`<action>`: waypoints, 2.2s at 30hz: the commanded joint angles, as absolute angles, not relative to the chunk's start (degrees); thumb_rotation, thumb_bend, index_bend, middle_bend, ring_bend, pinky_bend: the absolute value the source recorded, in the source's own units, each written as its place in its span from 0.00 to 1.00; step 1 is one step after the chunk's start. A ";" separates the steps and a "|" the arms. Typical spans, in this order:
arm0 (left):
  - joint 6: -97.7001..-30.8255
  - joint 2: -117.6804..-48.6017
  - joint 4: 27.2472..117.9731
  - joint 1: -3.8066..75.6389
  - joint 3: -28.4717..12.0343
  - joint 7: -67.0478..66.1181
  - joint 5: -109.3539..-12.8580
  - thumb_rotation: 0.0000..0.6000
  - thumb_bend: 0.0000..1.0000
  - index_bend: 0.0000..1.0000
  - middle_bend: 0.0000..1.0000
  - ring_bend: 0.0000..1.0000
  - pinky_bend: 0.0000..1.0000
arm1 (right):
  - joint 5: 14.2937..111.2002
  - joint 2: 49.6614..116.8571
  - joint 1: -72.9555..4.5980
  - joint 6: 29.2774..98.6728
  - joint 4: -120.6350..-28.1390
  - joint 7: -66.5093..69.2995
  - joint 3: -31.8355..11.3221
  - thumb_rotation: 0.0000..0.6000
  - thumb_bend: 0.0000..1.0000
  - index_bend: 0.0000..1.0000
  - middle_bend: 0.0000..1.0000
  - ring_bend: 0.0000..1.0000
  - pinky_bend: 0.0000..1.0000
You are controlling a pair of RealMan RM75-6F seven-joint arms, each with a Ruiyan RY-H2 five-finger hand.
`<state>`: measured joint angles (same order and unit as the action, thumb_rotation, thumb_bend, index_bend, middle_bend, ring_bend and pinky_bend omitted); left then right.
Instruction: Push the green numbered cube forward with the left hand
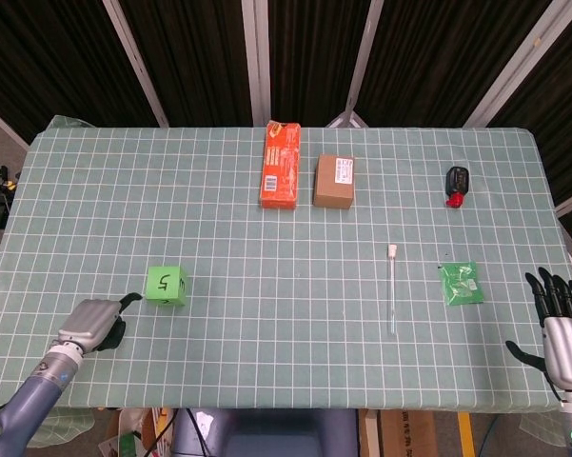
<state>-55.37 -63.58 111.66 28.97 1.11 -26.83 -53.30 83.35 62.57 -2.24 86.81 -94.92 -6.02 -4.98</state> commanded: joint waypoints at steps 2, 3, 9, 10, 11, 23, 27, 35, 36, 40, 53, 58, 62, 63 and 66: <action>-57.19 -65.37 111.27 28.95 1.14 -27.84 -54.21 1.00 0.82 0.18 0.78 0.61 0.68 | 83.23 62.39 -2.20 86.74 -95.11 -5.87 -5.00 1.00 0.04 0.06 0.00 0.00 0.00; -57.74 -65.95 111.15 28.95 1.23 -28.35 -54.30 1.00 0.82 0.18 0.78 0.61 0.68 | 83.19 62.30 -2.18 86.74 -95.18 -5.79 -5.01 1.00 0.05 0.07 0.00 0.00 0.00; -59.64 -68.31 111.16 29.28 1.56 -30.87 -54.29 1.00 0.82 0.18 0.77 0.61 0.68 | 82.87 61.97 -2.02 86.87 -95.49 -5.18 -5.17 1.00 0.05 0.06 0.00 0.00 0.00; -59.97 -68.64 111.18 29.32 1.58 -31.25 -54.37 1.00 0.82 0.18 0.77 0.61 0.68 | 82.86 61.93 -2.00 86.91 -95.52 -5.11 -5.18 1.00 0.05 0.06 0.00 0.00 0.00; -60.31 -68.97 111.20 29.36 1.64 -31.70 -54.49 1.00 0.82 0.18 0.77 0.61 0.68 | 82.87 61.89 -1.96 86.96 -95.55 -5.04 -5.19 1.00 0.04 0.06 0.00 0.00 0.00; -62.55 -72.68 114.06 30.73 2.14 -37.18 -54.27 1.00 0.81 0.18 0.77 0.61 0.68 | 82.55 61.41 -1.73 87.09 -95.92 -4.18 -5.32 1.00 0.04 0.06 0.00 0.00 0.00; -64.25 -74.60 114.61 31.66 1.64 -40.46 -53.20 1.00 0.81 0.18 0.77 0.61 0.68 | 82.45 61.21 -1.70 87.06 -95.94 -3.70 -5.41 1.00 0.04 0.06 0.00 0.00 0.00; -67.34 -78.99 114.43 33.80 -0.05 -46.64 -49.54 1.00 0.81 0.18 0.77 0.61 0.68 | 82.23 61.13 -1.79 86.63 -95.88 -3.42 -5.38 1.00 0.04 0.06 0.00 0.00 0.00; -67.50 -79.53 114.46 34.16 -0.31 -47.32 -48.92 1.00 0.81 0.18 0.77 0.61 0.68 | 82.15 61.14 -1.82 86.55 -95.88 -3.44 -5.39 1.00 0.04 0.07 0.00 0.00 0.00; -69.13 -82.44 114.10 36.02 -2.10 -50.41 -45.80 1.00 0.81 0.18 0.77 0.61 0.68 | 81.90 61.11 -1.78 86.57 -95.98 -3.38 -5.51 1.00 0.05 0.07 0.00 0.00 0.00; -73.08 -86.98 112.30 40.15 -5.70 -54.93 -39.63 1.00 0.80 0.18 0.77 0.61 0.68 | 81.65 61.39 -1.98 86.03 -95.89 -3.99 -5.43 1.00 0.05 0.06 0.00 0.00 0.00; -73.78 -88.84 111.09 41.73 -6.83 -56.00 -38.09 1.00 0.80 0.18 0.77 0.61 0.68 | 81.45 61.45 -2.01 85.90 -96.00 -4.24 -5.44 1.00 0.04 0.07 0.00 0.00 0.00; -74.43 -89.97 110.24 42.95 -7.73 -57.08 -36.10 1.00 0.80 0.18 0.77 0.61 0.68 | 81.29 61.35 -2.02 85.76 -96.03 -4.25 -5.45 1.00 0.05 0.06 0.00 0.00 0.00; -74.76 -90.25 109.96 43.28 -7.92 -57.42 -35.70 1.00 0.80 0.18 0.77 0.61 0.68 | 81.27 61.32 -2.02 85.73 -96.02 -4.19 -5.45 1.00 0.05 0.06 0.00 0.00 0.00; -75.51 -90.84 109.10 44.03 -8.64 -57.92 -34.92 1.00 0.80 0.18 0.77 0.61 0.68 | 81.19 61.27 -2.06 85.60 -95.95 -4.09 -5.47 1.00 0.05 0.06 0.00 0.00 0.00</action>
